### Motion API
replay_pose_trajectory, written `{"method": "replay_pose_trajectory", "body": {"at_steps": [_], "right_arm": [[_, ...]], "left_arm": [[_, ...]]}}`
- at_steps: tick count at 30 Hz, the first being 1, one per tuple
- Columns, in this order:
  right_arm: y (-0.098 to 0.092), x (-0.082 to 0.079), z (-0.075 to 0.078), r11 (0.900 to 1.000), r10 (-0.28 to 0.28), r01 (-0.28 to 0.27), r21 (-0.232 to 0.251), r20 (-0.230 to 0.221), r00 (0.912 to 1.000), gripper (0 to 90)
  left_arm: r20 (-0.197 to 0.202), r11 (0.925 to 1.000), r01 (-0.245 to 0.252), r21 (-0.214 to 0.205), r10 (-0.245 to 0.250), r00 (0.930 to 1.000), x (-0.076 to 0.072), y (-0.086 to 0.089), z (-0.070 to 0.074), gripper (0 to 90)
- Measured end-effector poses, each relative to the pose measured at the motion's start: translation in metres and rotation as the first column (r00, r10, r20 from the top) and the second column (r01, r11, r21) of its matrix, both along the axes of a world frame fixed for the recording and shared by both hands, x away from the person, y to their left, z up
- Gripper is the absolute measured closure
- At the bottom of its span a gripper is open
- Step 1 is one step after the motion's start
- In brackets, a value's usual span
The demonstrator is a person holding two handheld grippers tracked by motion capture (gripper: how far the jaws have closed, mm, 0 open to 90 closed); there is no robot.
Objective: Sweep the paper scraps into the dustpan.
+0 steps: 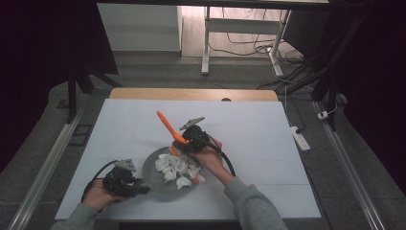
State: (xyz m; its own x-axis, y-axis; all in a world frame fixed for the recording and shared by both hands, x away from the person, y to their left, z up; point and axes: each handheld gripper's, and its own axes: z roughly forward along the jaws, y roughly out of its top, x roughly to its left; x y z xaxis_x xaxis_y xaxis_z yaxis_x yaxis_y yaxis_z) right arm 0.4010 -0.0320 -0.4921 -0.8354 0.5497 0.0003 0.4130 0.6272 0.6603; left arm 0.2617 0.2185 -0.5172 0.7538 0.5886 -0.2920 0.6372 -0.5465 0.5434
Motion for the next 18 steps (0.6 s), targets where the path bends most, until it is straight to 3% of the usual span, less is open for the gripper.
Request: {"method": "replay_pose_trajectory", "body": {"at_steps": [4, 6, 9, 13, 18], "right_arm": [[0.003, -0.018, 0.003, 0.9982, 0.052, -0.052, 0.031, -0.008, 0.9986, 69.5], [0.004, -0.026, 0.008, 0.9941, 0.083, -0.081, 0.073, -0.033, 0.996, 69.5], [0.003, -0.034, 0.018, 0.9876, 0.111, -0.109, 0.114, -0.015, 0.9937, 69.5], [-0.003, -0.034, 0.035, 0.9826, 0.083, -0.087, 0.164, 0.031, 0.9961, 69.5], [-0.014, -0.028, 0.044, 0.9819, 0.051, -0.056, 0.181, 0.034, 0.9981, 69.5]], "left_arm": [[-0.001, 1.0, 0.0, 0.0, 0.0, 1.0, 0.0, 0.0, 0.0, 61.1], [0.0, 1.0, -0.002, 0.0, 0.002, 1.0, 0.0, 0.0, 0.0, 61.0], [0.001, 1.0, -0.003, -0.001, 0.003, 1.0, 0.0, 0.0, 0.0, 61.0], [0.002, 1.0, 0.0, 0.003, 0.0, 1.0, 0.0, 0.0, 0.0, 61.0], [0.0, 1.0, 0.0, 0.001, 0.0, 1.0, 0.0, 0.0, 0.0, 61.0]]}}
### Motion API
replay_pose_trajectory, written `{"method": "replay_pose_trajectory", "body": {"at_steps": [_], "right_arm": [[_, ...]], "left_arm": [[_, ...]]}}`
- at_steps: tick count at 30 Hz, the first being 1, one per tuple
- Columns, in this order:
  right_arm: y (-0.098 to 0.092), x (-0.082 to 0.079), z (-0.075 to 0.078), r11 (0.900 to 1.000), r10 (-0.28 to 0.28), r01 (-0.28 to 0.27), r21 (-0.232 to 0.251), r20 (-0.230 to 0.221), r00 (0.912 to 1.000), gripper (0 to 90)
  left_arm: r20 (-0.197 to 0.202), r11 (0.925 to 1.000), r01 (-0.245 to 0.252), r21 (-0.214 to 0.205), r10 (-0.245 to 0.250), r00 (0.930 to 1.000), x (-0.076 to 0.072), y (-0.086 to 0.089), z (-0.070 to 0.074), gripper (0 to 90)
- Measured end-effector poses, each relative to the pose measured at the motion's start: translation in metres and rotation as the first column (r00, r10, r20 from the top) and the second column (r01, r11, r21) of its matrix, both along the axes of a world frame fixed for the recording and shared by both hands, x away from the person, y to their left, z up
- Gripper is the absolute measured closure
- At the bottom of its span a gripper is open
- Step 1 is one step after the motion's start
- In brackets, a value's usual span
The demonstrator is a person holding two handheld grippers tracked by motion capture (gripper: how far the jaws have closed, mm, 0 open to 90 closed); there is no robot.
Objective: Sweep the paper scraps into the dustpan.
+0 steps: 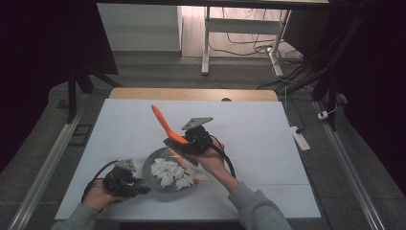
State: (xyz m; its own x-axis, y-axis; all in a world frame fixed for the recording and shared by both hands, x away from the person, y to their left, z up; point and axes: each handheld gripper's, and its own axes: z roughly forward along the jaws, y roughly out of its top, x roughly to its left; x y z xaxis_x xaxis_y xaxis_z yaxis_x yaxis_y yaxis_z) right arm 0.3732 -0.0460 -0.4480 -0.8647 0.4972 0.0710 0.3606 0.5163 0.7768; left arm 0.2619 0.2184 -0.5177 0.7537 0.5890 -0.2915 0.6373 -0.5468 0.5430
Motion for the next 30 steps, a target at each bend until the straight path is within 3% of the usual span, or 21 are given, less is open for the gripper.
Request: {"method": "replay_pose_trajectory", "body": {"at_steps": [10, 15, 19, 21, 30], "right_arm": [[-0.033, 0.0, -0.001, 0.9978, -0.066, 0.066, 0.0, 0.003, 0.9978, 69.4], [-0.059, -0.002, -0.009, 0.9873, -0.156, 0.156, -0.029, -0.003, 0.9877, 69.4], [-0.074, 0.0, -0.023, 0.9749, -0.22, 0.219, -0.041, -0.038, 0.9747, 69.4], [-0.075, 0.0, -0.029, 0.9697, -0.24, 0.236, -0.062, -0.06, 0.969, 69.4], [-0.049, -0.016, -0.042, 0.9686, -0.234, 0.225, -0.105, -0.078, 0.9692, 69.5]], "left_arm": [[-0.001, 1.0, -0.001, 0.001, 0.001, 1.0, -0.001, 0.0, 0.0, 61.1], [-0.002, 1.0, -0.003, -0.002, 0.003, 1.0, -0.001, -0.001, -0.001, 61.1], [-0.002, 1.0, -0.002, -0.001, 0.002, 1.0, -0.001, -0.002, -0.001, 61.1], [-0.003, 1.0, 0.0, -0.001, 0.0, 1.0, -0.002, -0.002, -0.001, 61.1], [-0.003, 1.0, 0.008, 0.001, -0.008, 1.0, -0.004, -0.005, -0.001, 61.0]]}}
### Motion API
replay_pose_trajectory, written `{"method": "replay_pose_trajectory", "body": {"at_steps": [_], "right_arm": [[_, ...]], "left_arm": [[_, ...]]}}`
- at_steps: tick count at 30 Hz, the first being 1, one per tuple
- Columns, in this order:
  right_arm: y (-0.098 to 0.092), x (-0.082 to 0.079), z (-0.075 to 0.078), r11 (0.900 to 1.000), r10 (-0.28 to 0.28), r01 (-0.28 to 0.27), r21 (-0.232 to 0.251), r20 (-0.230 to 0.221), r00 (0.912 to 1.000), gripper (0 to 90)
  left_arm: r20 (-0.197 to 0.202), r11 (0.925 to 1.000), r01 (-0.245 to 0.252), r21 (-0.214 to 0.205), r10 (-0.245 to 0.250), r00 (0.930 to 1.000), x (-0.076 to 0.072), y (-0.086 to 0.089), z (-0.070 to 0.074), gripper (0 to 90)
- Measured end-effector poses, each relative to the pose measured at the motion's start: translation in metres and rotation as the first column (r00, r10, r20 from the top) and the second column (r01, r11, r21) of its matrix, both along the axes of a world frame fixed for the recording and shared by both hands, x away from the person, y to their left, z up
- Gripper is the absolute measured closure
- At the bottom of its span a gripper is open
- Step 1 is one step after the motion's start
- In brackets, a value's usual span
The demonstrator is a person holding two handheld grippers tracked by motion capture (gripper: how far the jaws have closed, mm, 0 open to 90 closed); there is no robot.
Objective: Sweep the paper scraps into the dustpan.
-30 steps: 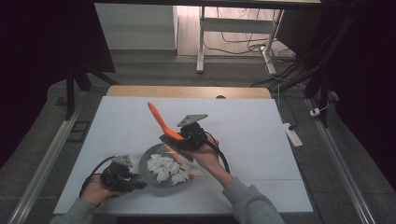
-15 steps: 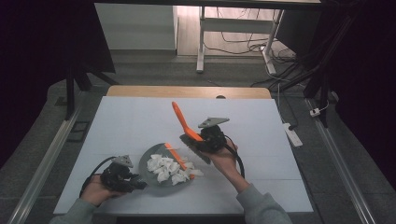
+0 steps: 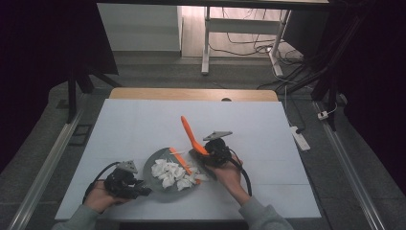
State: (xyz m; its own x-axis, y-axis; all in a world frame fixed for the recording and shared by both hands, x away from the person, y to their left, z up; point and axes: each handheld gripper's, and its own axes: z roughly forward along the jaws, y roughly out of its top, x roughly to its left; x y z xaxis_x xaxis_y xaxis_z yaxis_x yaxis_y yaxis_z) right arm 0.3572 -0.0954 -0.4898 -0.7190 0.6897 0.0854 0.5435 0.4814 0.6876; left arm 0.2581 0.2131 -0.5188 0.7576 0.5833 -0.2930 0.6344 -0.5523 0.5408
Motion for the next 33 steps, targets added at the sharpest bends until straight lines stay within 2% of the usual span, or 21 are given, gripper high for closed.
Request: {"method": "replay_pose_trajectory", "body": {"at_steps": [4, 8, 10, 13, 16, 19, 22, 26, 29, 33], "right_arm": [[0.019, -0.005, -0.001, 0.9997, 0.022, -0.022, 0.009, 0.008, 0.9997, 69.5], [0.042, -0.014, 0.001, 0.9963, 0.078, -0.078, 0.038, 0.007, 0.997, 69.5], [0.051, -0.018, 0.004, 0.99, 0.122, -0.122, 0.07, 0.008, 0.9925, 69.4], [0.059, -0.024, 0.013, 0.9804, 0.164, -0.168, 0.103, 0.045, 0.9854, 69.4], [0.056, -0.02, 0.024, 0.98, 0.153, -0.163, 0.114, 0.092, 0.984, 69.4], [0.048, -0.006, 0.031, 0.9842, 0.115, -0.127, 0.123, 0.102, 0.9881, 69.4], [0.043, 0.01, 0.029, 0.9919, 0.077, -0.088, 0.092, 0.113, 0.9906, 69.4], [0.04, 0.031, 0.017, 0.9977, 0.042, -0.047, 0.048, 0.09, 0.995, 69.4], [0.042, 0.042, 0.008, 0.9993, 0.036, -0.035, -0.007, 0.095, 0.9949, 69.5], [0.044, 0.051, -0.001, 0.9989, 0.027, -0.025, -0.04, 0.065, 0.9975, 69.4]], "left_arm": [[0.001, 1.0, 0.003, -0.001, -0.003, 1.0, 0.0, -0.001, -0.001, 61.0], [0.0, 1.0, 0.002, -0.002, -0.002, 1.0, 0.0, -0.001, -0.001, 61.0], [0.001, 1.0, 0.002, -0.004, -0.002, 1.0, 0.0, -0.001, -0.001, 61.0], [0.0, 1.0, 0.002, -0.006, -0.002, 1.0, 0.0, -0.001, -0.001, 61.0], [-0.001, 1.0, 0.002, -0.006, -0.002, 1.0, 0.0, -0.001, -0.001, 61.0], [-0.001, 1.0, 0.003, -0.007, -0.003, 1.0, 0.0, -0.001, -0.001, 61.0], [-0.002, 1.0, 0.0, -0.007, 0.0, 1.0, 0.0, -0.001, -0.002, 61.0], [-0.004, 1.0, 0.001, -0.006, -0.001, 1.0, 0.0, -0.001, -0.002, 61.0], [-0.005, 1.0, 0.001, -0.008, -0.001, 1.0, 0.001, 0.0, -0.002, 61.0], [-0.004, 1.0, 0.0, -0.009, 0.0, 1.0, 0.001, 0.0, -0.002, 61.0]]}}
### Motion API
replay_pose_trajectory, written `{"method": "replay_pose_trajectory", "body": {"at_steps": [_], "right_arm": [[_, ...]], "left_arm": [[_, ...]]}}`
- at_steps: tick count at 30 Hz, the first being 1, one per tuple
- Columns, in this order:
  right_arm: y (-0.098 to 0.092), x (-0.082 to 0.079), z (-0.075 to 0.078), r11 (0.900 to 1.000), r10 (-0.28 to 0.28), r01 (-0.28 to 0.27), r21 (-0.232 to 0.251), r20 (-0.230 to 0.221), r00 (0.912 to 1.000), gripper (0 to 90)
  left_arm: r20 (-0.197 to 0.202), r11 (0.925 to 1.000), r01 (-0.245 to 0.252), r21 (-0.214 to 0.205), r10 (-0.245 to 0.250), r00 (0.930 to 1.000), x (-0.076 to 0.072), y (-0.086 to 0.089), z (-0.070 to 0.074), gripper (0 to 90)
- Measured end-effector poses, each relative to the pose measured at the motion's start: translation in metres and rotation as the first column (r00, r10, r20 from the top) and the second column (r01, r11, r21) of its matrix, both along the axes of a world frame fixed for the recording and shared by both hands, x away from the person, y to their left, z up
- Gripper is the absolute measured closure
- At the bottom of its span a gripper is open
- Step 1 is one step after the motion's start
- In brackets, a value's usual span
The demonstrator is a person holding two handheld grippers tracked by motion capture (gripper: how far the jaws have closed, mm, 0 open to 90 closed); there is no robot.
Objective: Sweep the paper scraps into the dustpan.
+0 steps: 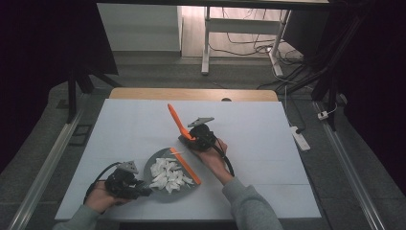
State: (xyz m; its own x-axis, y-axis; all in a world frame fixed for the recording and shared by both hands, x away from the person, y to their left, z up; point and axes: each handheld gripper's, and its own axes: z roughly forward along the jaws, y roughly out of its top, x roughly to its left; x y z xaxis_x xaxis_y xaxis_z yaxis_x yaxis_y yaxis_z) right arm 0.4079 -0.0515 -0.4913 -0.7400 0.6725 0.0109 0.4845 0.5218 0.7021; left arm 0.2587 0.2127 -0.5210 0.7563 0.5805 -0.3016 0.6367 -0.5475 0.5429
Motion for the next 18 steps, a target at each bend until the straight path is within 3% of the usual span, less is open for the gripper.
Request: {"method": "replay_pose_trajectory", "body": {"at_steps": [6, 14, 18], "right_arm": [[0.005, -0.002, -0.001, 0.9995, 0.031, -0.031, 0.001, -0.052, 0.9982, 69.5], [0.011, -0.021, 0.001, 0.9939, 0.11, -0.109, 0.016, -0.095, 0.9894, 69.5], [0.012, -0.035, 0.007, 0.9849, 0.173, -0.169, 0.035, -0.121, 0.9776, 69.5]], "left_arm": [[0.001, 1.0, -0.001, 0.0, 0.001, 1.0, 0.0, 0.0, 0.0, 61.0], [0.002, 1.0, -0.002, -0.001, 0.002, 1.0, 0.0, 0.0, 0.0, 61.1], [0.003, 1.0, -0.004, -0.003, 0.004, 1.0, 0.0, 0.0, 0.0, 61.0]]}}
